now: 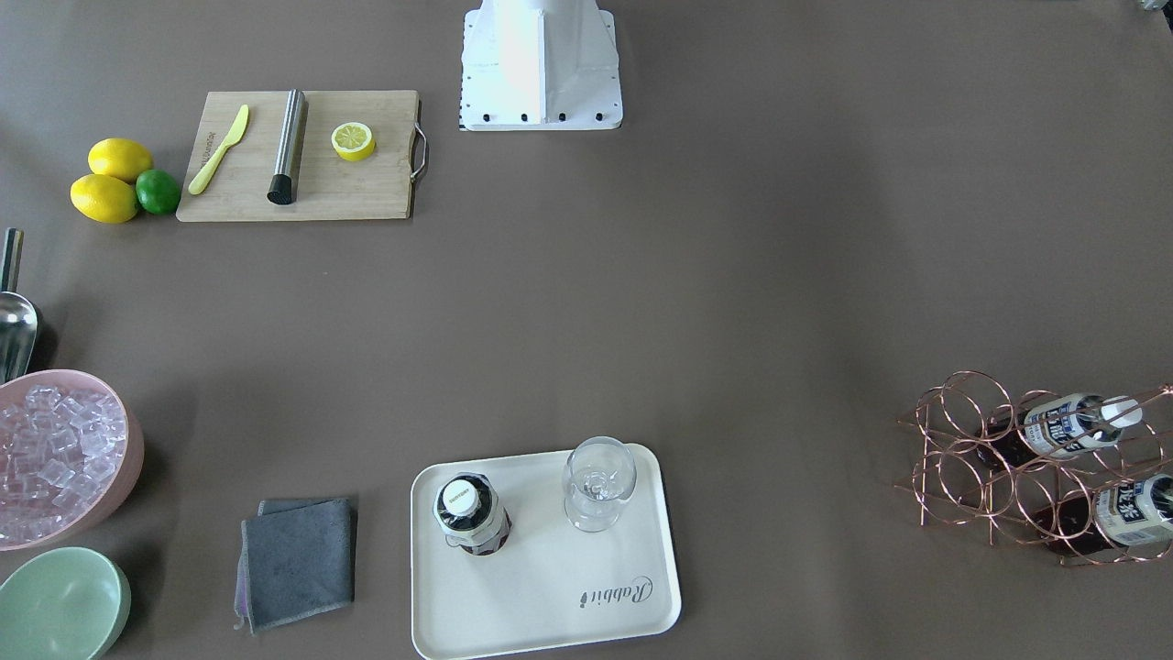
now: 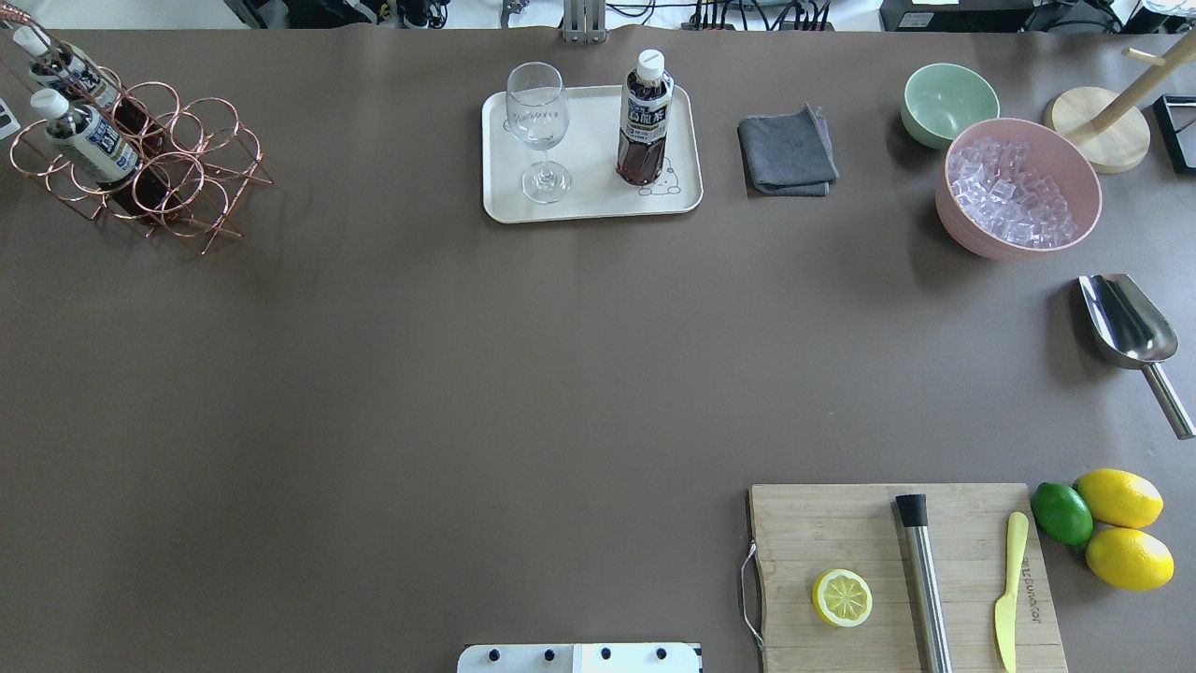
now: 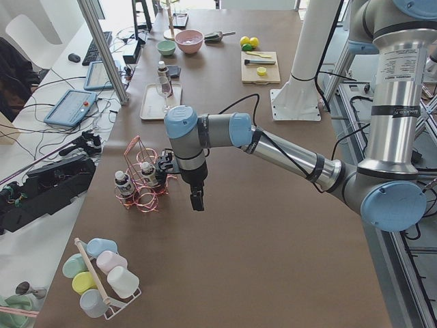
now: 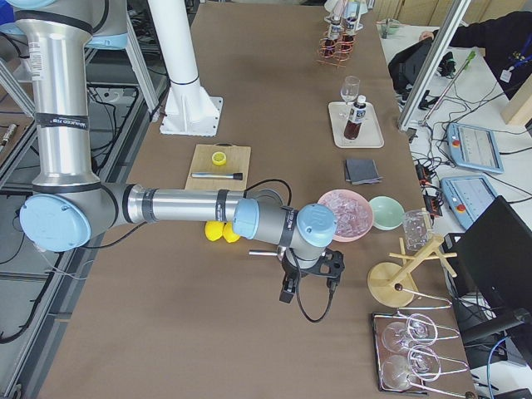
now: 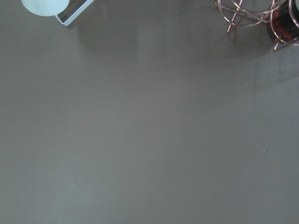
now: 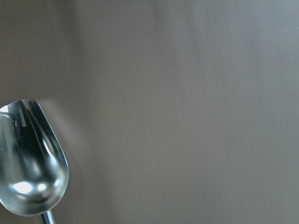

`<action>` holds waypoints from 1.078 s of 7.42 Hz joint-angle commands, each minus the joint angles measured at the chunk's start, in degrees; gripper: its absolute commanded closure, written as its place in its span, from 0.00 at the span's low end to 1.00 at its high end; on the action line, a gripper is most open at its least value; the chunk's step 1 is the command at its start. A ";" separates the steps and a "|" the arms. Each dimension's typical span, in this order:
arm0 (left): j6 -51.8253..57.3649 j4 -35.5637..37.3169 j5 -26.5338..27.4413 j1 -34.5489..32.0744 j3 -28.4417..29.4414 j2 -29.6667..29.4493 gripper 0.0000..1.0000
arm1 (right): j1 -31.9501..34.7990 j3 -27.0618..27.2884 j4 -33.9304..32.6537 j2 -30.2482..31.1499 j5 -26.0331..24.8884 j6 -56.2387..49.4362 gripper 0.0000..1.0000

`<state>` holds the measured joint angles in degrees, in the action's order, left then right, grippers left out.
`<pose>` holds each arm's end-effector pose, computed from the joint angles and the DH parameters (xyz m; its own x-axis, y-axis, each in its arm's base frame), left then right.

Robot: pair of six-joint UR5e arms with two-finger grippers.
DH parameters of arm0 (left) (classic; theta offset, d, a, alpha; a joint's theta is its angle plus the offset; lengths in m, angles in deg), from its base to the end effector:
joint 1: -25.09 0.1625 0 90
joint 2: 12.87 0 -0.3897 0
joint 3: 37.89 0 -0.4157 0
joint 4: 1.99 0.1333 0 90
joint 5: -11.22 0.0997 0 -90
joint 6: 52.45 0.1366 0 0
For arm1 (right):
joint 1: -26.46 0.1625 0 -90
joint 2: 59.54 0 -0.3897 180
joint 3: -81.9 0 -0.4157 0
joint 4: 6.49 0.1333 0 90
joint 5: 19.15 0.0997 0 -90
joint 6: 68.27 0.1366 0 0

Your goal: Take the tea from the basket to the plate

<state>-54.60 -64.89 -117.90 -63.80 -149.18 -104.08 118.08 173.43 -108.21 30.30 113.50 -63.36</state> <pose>-0.0377 -0.4840 0.5067 0.7768 -0.0729 -0.6255 0.0098 0.9946 -0.1037 0.0548 -0.4959 0.6562 0.7268 0.2225 0.6498 -0.0904 0.9688 -0.2306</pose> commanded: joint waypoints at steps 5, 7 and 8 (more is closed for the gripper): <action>1.27 -12.15 -0.70 -0.32 2.23 5.60 0.02 | -2.94 -3.01 3.96 -0.72 0.41 3.09 0.00; 1.27 -12.15 -0.61 -0.32 2.23 5.43 0.02 | -1.71 -2.41 4.16 -0.20 0.33 3.17 0.00; 1.27 -12.15 -0.61 -0.41 2.31 5.43 0.02 | -2.84 -2.67 4.17 -0.19 0.15 3.44 0.00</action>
<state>-53.32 -77.03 -118.54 -64.11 -147.01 -98.57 116.05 171.13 -104.37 29.88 113.95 -60.16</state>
